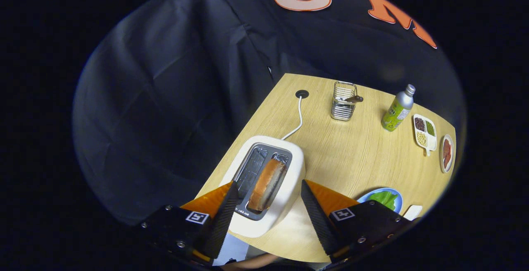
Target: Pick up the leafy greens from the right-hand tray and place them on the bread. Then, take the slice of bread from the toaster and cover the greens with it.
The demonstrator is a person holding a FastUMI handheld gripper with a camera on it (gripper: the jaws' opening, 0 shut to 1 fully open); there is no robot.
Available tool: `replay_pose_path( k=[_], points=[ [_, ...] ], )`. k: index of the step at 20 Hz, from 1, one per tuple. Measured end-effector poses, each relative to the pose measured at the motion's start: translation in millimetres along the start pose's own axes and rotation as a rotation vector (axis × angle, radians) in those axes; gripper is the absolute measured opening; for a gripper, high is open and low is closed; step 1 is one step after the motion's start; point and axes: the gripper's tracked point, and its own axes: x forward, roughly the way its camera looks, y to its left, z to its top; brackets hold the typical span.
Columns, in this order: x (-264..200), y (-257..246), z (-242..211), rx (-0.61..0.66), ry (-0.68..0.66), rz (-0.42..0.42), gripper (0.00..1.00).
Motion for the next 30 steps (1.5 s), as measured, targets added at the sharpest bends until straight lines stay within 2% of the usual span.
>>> replay_pose_path(
  k=[2,6,8,11,13,19,24,30],
  points=[
    [10.0,0.7,-1.7,0.022,0.024,-0.006,0.89],
    [26.5,6.6,-3.9,0.064,0.064,-0.014,0.77],
    [32.3,6.0,-7.4,0.081,0.083,-0.017,0.68],
    [40.3,3.6,-9.9,0.091,0.092,-0.043,0.44],
    [41.8,-0.7,-12.5,0.085,0.104,-0.059,0.33],
    [30.6,-0.1,-5.9,0.125,0.049,-0.022,0.14],
    [-11.9,-1.8,9.1,0.157,-0.037,0.039,0.12],
    [-71.5,-24.9,10.2,0.116,-0.173,0.09,0.12]
  ],
)
